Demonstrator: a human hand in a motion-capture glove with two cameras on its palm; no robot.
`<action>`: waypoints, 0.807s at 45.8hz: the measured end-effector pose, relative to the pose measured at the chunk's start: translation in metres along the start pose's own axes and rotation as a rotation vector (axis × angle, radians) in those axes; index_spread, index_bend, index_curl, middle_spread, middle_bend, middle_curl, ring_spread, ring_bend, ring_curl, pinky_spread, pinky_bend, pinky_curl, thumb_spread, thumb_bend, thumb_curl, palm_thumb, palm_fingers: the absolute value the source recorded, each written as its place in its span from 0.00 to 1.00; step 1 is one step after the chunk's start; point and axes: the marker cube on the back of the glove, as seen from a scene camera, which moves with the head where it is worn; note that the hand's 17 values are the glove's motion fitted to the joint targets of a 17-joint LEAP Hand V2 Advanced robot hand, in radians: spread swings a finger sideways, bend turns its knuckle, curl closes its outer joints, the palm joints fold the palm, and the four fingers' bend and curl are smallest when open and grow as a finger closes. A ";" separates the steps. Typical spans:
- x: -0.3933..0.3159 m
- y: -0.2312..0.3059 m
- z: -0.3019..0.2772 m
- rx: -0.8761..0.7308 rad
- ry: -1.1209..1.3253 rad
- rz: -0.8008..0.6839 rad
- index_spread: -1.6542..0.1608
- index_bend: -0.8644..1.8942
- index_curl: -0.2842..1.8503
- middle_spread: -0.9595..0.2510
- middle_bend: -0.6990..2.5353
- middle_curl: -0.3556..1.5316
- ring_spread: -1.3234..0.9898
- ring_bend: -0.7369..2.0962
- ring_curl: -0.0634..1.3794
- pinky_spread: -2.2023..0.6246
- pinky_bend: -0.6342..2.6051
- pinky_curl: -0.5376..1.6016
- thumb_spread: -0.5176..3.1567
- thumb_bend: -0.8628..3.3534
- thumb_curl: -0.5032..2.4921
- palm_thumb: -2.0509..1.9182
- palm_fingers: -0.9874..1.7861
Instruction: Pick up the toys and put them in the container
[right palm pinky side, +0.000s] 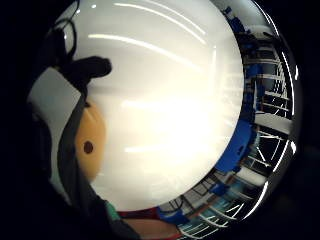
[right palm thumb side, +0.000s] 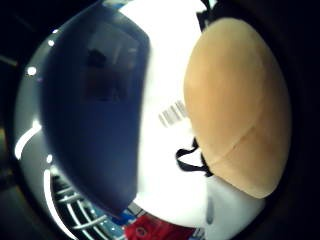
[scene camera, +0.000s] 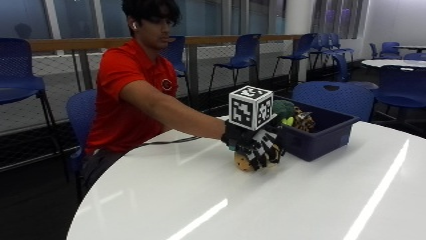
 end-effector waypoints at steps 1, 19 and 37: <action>0.002 0.000 -0.003 0.016 -0.003 0.000 0.70 0.36 0.21 0.55 0.38 0.37 0.42 0.61 0.29 0.66 0.53 0.40 0.48 0.24 0.30 0.62 0.63; -0.028 0.020 -0.139 0.173 -0.101 -0.026 0.68 0.39 0.25 0.44 0.44 0.44 0.37 0.64 0.36 0.63 0.51 0.43 0.35 0.25 0.39 0.69 0.72; -0.217 0.055 -0.202 0.231 -0.130 -0.324 0.67 0.37 0.28 0.41 0.43 0.49 0.35 0.63 0.39 0.62 0.51 0.45 0.29 0.24 0.43 0.69 0.69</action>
